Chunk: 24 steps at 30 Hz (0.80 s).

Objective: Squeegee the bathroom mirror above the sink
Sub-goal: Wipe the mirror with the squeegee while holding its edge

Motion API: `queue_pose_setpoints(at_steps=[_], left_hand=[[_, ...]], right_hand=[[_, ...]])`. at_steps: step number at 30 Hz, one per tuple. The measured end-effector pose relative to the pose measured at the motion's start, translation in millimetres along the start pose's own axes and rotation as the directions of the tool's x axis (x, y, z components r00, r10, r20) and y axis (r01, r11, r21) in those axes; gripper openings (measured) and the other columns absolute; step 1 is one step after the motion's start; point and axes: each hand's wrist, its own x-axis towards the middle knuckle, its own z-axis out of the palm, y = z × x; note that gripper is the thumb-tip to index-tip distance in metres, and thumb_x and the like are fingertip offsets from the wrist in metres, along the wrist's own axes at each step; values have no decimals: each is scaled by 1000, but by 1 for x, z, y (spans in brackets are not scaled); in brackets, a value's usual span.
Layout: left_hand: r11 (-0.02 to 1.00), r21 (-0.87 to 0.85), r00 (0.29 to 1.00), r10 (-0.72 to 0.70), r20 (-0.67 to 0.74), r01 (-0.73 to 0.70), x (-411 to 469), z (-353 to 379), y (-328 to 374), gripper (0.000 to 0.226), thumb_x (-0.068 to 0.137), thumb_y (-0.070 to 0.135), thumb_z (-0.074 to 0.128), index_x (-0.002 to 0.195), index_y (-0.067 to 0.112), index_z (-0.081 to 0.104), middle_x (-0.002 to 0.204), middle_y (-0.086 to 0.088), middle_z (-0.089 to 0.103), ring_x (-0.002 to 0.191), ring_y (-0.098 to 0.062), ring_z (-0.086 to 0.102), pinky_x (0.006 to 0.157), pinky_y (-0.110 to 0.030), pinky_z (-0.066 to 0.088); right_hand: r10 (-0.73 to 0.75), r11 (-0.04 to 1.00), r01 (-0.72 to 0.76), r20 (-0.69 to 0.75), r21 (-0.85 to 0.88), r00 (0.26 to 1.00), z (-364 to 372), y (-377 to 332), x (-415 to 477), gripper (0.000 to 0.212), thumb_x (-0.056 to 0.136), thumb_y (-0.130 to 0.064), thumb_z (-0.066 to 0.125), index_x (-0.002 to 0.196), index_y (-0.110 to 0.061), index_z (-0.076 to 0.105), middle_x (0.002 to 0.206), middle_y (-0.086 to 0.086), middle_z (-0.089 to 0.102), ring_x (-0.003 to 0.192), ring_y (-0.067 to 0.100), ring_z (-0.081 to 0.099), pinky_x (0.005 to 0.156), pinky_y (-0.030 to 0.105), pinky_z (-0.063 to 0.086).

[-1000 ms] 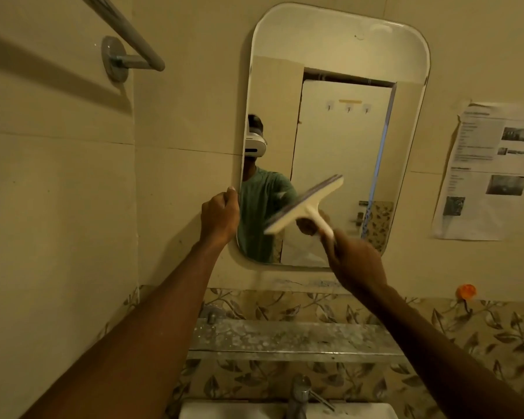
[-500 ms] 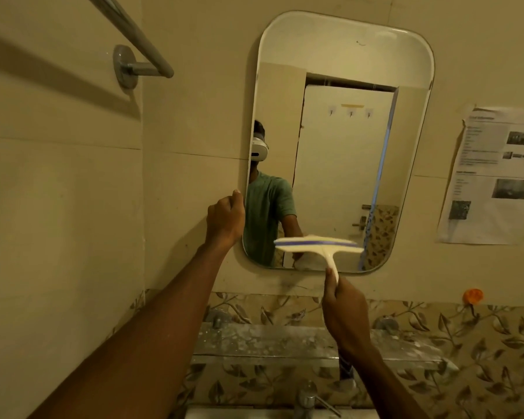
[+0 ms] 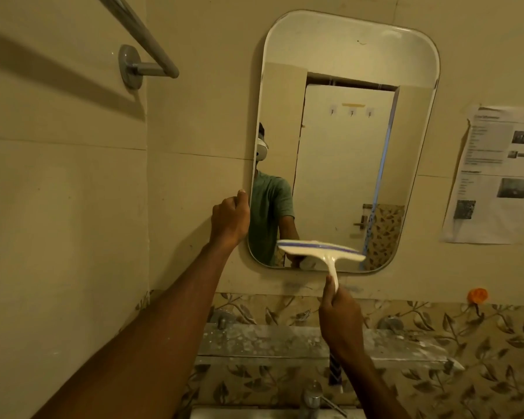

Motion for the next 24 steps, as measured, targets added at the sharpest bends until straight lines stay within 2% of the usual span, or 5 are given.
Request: queue_pose_setpoints(at_steps=[6, 10, 18, 21, 24], left_hand=[[999, -27, 1000, -16, 8, 16, -5, -1, 0, 50, 99, 43, 29, 65, 16, 54, 73, -15, 63, 77, -35, 65, 79, -52, 56], [998, -51, 999, -43, 7, 43, -7, -2, 2, 49, 97, 46, 33, 72, 13, 59, 81, -18, 68, 79, -34, 66, 79, -53, 56], [999, -47, 1000, -16, -8, 15, -8, 1, -3, 48, 100, 41, 33, 74, 11, 60, 82, -21, 67, 72, -31, 63, 77, -50, 55], [998, -62, 999, -17, -34, 14, -12, 3, -7, 49, 101, 38, 34, 82, 3, 63, 85, -23, 67, 74, -33, 63, 76, -48, 54], [996, -83, 999, -34, -32, 31, -13, 4, -8, 46, 101, 37, 33, 78, 8, 60, 83, -19, 65, 77, -33, 63, 78, -48, 54]], right_hand=[[-117, 993, 118, -91, 10, 989, -20, -34, 23, 43, 102, -31, 37, 62, -21, 45, 50, -4, 44, 41, 11, 40, 33, 17, 30], [-178, 983, 183, -142, 23, 974, -25, -59, 55, 40, 103, -29, 36, 66, -19, 44, 54, -6, 42, 45, 6, 37, 41, 11, 37], [-8, 1000, 8, 5, 18, 1000, 1, -4, -6, 37, 102, -30, 38, 67, -23, 48, 54, -2, 51, 43, 8, 45, 38, 13, 37], [-204, 973, 212, 81, -96, 976, 1, -18, -2, 30, 101, -35, 38, 76, -24, 52, 55, -6, 52, 41, 5, 45, 37, 12, 36], [-373, 809, 461, 289, -364, 882, 12, -27, 7, 31, 99, -45, 33, 88, -23, 52, 60, -7, 53, 43, 7, 47, 42, 21, 43]])
